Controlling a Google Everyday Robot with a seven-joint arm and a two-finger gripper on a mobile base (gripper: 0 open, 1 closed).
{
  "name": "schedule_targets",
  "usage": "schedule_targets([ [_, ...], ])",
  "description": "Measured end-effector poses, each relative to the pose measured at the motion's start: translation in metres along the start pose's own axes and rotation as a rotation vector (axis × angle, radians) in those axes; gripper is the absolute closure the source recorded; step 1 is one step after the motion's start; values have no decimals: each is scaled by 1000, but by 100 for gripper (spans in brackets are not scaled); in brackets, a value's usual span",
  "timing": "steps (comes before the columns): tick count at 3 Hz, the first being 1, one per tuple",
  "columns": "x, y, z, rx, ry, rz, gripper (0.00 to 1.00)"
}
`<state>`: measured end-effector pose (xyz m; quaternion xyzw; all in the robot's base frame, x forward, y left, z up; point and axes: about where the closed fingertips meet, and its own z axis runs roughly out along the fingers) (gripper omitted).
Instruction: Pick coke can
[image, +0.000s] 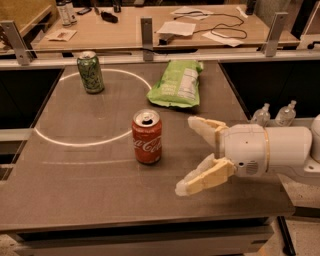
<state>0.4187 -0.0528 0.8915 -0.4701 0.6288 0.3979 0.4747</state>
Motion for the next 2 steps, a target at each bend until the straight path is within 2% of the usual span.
schedule_targets([
  [1, 17, -2, 15, -12, -6, -21, 0],
  [2, 35, -11, 26, -3, 7, -12, 0],
])
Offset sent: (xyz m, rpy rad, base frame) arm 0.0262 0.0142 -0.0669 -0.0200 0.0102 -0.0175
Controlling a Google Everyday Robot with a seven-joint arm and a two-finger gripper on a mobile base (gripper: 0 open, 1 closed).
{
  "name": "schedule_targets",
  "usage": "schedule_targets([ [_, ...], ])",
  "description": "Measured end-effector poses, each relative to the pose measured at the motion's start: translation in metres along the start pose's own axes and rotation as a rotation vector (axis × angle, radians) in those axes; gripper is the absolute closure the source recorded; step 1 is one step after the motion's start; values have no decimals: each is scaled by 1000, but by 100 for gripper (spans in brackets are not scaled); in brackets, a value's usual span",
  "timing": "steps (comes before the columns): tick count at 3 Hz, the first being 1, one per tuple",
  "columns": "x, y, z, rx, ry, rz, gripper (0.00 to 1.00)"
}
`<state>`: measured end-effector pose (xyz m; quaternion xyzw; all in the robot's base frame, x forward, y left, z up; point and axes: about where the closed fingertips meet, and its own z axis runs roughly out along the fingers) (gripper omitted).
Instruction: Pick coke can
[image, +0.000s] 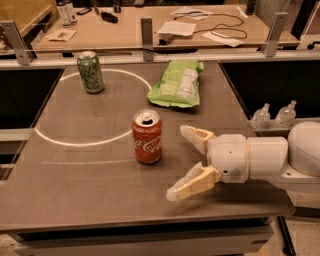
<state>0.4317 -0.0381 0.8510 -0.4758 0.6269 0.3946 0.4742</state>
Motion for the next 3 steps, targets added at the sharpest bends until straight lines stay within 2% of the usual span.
schedule_targets([
  [2, 5, -31, 15, 37, 22, 21, 0],
  [3, -5, -42, 25, 51, 14, 33, 0],
])
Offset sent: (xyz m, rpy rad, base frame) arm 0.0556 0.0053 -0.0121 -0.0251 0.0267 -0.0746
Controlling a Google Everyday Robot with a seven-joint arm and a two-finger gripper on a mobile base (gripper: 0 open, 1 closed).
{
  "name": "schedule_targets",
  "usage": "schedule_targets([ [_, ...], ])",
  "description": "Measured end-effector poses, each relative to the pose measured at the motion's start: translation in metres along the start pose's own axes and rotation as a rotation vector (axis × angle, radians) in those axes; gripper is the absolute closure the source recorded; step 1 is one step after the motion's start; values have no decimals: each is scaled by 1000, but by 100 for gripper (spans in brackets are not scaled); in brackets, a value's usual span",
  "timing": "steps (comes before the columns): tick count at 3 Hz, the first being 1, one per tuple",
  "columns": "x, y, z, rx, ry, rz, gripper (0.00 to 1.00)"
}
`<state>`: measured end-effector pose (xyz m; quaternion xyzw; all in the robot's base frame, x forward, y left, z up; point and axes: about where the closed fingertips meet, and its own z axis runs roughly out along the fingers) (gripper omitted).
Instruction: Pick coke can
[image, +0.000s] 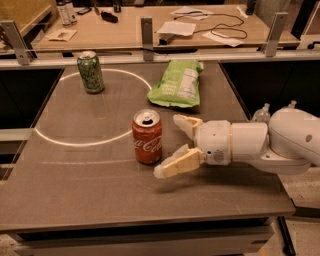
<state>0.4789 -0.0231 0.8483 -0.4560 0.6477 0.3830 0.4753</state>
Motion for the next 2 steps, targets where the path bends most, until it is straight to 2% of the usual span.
schedule_targets([
  [2, -17, -3, 31, -3, -51, 6, 0],
])
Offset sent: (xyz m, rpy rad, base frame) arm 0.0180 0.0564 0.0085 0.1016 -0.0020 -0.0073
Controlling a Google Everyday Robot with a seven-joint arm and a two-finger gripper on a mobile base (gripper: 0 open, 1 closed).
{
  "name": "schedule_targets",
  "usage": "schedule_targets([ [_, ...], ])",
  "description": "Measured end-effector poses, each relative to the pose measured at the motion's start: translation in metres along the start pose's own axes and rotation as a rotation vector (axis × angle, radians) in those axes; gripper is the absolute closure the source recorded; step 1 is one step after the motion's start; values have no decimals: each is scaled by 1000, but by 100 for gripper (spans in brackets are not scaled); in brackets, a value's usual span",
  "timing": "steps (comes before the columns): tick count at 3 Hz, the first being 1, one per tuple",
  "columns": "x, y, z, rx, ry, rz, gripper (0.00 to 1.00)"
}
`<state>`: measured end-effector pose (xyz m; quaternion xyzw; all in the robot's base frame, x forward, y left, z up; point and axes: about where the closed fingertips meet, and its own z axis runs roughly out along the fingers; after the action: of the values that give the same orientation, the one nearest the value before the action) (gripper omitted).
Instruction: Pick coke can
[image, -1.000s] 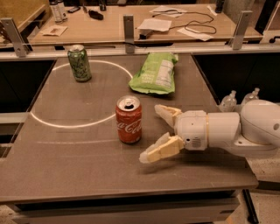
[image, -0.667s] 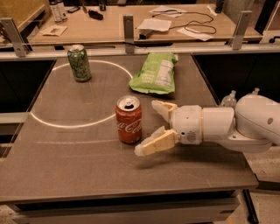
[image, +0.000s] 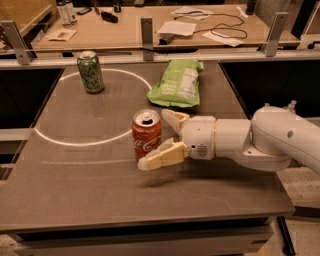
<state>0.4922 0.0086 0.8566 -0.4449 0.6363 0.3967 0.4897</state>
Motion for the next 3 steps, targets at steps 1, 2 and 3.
schedule_targets([
  [1, -6, 4, 18, -11, -27, 19, 0],
  [2, -14, 11, 34, -32, -49, 32, 16],
  [3, -20, 14, 41, -51, -64, 31, 41],
])
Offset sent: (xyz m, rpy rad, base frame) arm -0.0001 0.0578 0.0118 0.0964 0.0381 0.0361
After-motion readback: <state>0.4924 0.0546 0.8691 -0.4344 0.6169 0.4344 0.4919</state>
